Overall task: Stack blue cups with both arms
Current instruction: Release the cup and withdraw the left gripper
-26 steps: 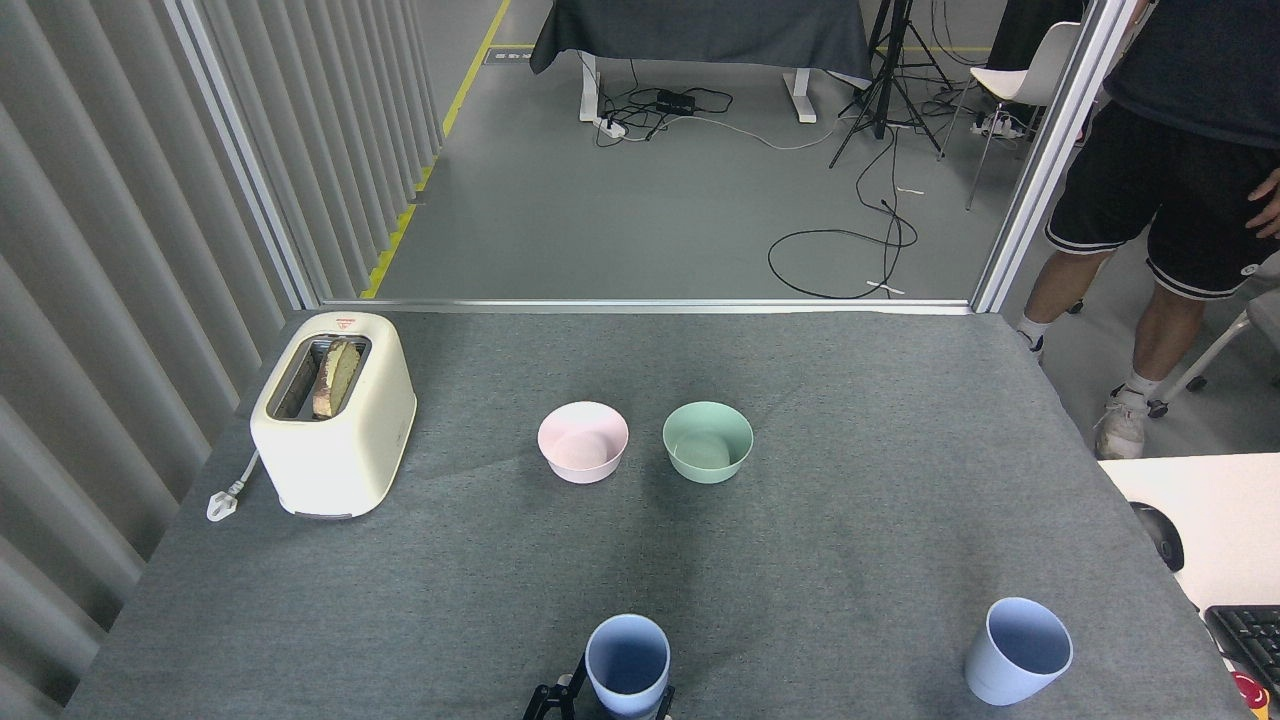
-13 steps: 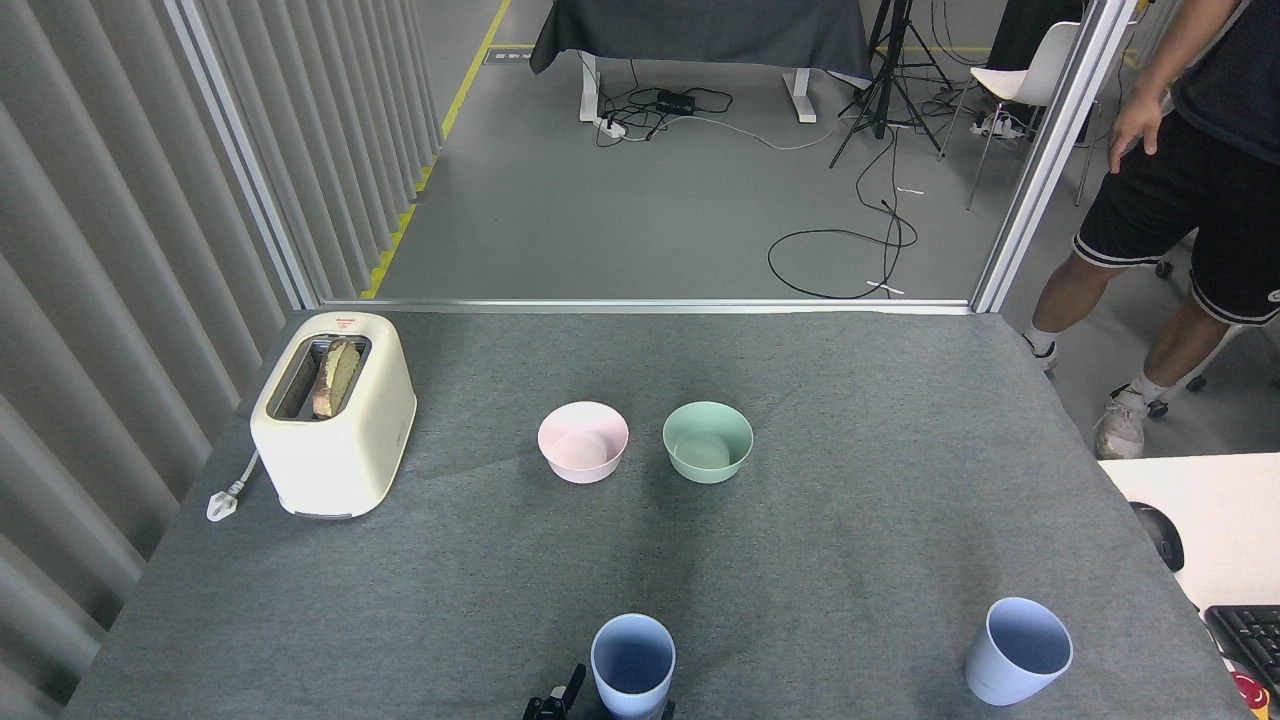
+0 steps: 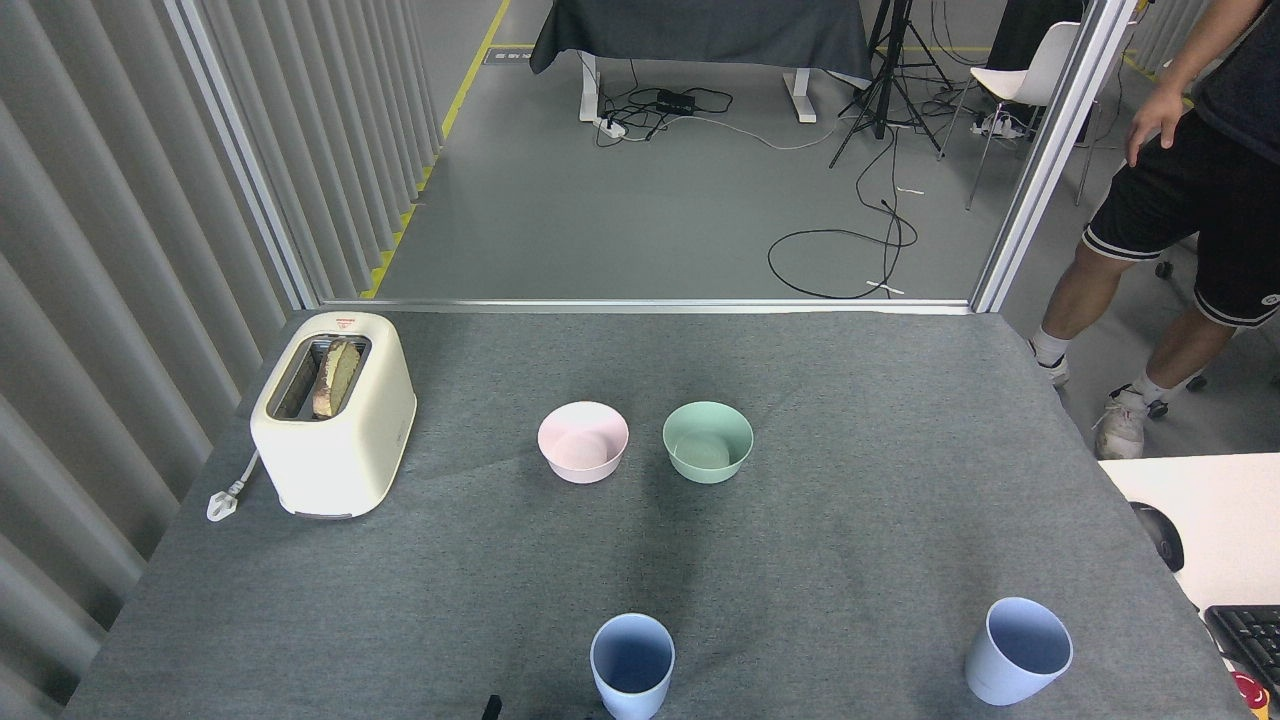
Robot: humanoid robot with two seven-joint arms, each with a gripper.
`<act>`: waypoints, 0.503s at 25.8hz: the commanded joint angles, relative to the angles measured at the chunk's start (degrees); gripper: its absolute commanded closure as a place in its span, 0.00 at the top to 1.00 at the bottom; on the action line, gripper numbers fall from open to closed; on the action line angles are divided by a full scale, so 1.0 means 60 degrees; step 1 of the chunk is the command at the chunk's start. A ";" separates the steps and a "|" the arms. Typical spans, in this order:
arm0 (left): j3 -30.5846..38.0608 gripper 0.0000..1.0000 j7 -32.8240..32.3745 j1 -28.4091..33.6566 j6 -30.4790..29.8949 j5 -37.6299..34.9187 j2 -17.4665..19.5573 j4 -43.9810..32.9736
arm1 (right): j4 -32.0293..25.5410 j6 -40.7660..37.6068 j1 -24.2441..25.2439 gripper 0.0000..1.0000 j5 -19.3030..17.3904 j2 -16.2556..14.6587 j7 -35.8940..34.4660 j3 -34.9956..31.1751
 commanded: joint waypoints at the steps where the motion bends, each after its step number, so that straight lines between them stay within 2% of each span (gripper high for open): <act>1: 0.0775 1.00 -0.0004 0.0614 -0.0053 0.0291 0.0383 -0.0643 | -0.0007 -0.0119 0.0022 1.00 -0.0005 0.0016 0.0008 -0.0049; 7: 0.1712 1.00 0.0011 0.1039 0.0049 0.0862 0.0720 -0.0877 | -0.0007 -0.0207 0.0022 1.00 -0.0005 0.0016 -0.0022 -0.0122; 13: 0.2401 1.00 0.0011 0.1361 0.0063 0.0891 0.0720 -0.1038 | 0.0066 0.0365 0.0051 1.00 0.0009 0.0031 -0.0241 -0.0459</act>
